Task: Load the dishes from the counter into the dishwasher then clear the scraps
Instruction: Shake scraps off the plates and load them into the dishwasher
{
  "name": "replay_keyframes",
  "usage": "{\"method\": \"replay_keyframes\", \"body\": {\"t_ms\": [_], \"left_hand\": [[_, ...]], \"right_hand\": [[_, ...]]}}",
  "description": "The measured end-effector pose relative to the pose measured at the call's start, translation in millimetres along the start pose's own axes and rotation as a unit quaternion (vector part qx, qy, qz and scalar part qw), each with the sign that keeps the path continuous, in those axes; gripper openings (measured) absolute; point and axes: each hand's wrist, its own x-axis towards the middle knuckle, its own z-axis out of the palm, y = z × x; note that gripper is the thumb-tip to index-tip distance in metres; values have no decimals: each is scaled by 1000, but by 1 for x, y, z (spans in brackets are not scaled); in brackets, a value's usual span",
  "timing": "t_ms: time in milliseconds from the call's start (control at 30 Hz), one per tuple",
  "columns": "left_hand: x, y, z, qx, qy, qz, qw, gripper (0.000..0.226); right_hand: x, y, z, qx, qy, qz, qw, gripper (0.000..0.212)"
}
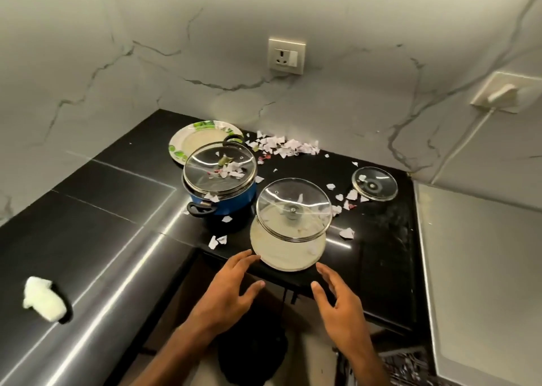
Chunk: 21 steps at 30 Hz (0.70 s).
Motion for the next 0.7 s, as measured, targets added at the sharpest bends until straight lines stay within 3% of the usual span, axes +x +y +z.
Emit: {"method": "replay_keyframes", "body": {"t_ms": [167,300,433,600,700], "left_hand": [[21,-17,-17,-31,19,-59,998,56],[48,-40,-21,56,45,-171,983,62],[75,-75,-34,121,11,-285,951,65],[117,-118,-55,162,-8,-383,909,113],[139,-136,-67,153,-3,-416,897,125]], "right_hand": [[31,-20,9,12,-30,-9,999,44],[80,-36,8,13,-26,-34,999,38],[145,-63,10,3,-32,-55,998,32],[231,-100,21,5,-50,-80,996,34],[282,-116,34,-16,-70,-86,994,35]]}}
